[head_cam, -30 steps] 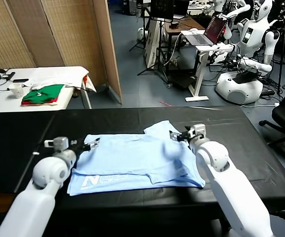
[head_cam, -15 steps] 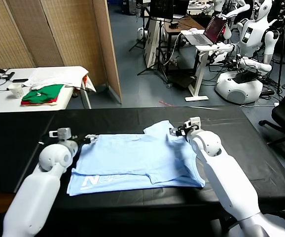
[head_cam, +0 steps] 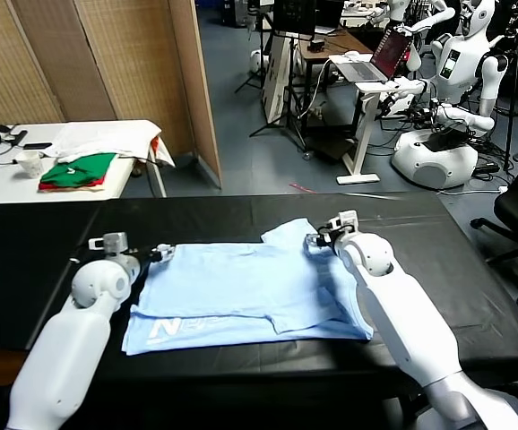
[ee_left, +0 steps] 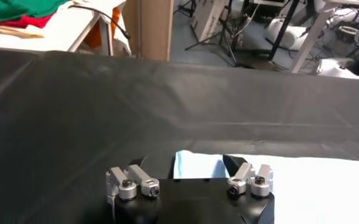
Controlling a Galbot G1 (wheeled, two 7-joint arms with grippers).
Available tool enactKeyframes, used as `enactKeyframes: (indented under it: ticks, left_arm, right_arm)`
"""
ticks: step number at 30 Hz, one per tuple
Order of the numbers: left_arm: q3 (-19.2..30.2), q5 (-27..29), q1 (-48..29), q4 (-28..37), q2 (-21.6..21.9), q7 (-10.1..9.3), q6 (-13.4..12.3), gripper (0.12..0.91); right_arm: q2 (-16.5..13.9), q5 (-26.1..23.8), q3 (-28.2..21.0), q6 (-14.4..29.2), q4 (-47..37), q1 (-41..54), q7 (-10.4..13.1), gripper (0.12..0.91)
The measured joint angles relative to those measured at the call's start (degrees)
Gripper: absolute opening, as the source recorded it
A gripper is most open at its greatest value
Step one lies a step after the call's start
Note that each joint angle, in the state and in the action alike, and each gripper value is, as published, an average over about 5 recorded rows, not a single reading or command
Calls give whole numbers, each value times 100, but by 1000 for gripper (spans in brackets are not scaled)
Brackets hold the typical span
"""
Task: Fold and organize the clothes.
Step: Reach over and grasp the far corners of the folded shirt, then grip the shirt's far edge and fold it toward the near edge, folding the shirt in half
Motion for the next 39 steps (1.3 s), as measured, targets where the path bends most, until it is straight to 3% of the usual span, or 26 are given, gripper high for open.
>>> enactKeyframes:
  ticks: [4,9,12,17,22,32,39]
  left_arm:
    - [46,52,-3,-10,17,60,2,462]
    - [69,143,32,-49,31,134,13,229]
    - [70,173,44,-64,30,144,13,156]
    - [60,161,39,-171,57,152,15,150]
    - [20,124,96,-379,157,124,15,150]
    - [-284,71,782,-1301,542,139,14,150]
    - [-594,275,1575,-2105,885,290,12,150]
  right_arm:
    - [6,-52,9,3,-36,-3,-77,154]
    - [16,-154,86,8,-29,-20,-197,140]
    - [-4,-156,157,146,46,-58,-233,140]
    - [-87,-133,295,573,327,-188,-270,140]
    - [-217,-186,417,698,815,-421,-262,140]
    - [-627,-412,818,160,2228,-1338,-100,140]
    - [-898,-531,1077,-5,3350,-2212,80,140]
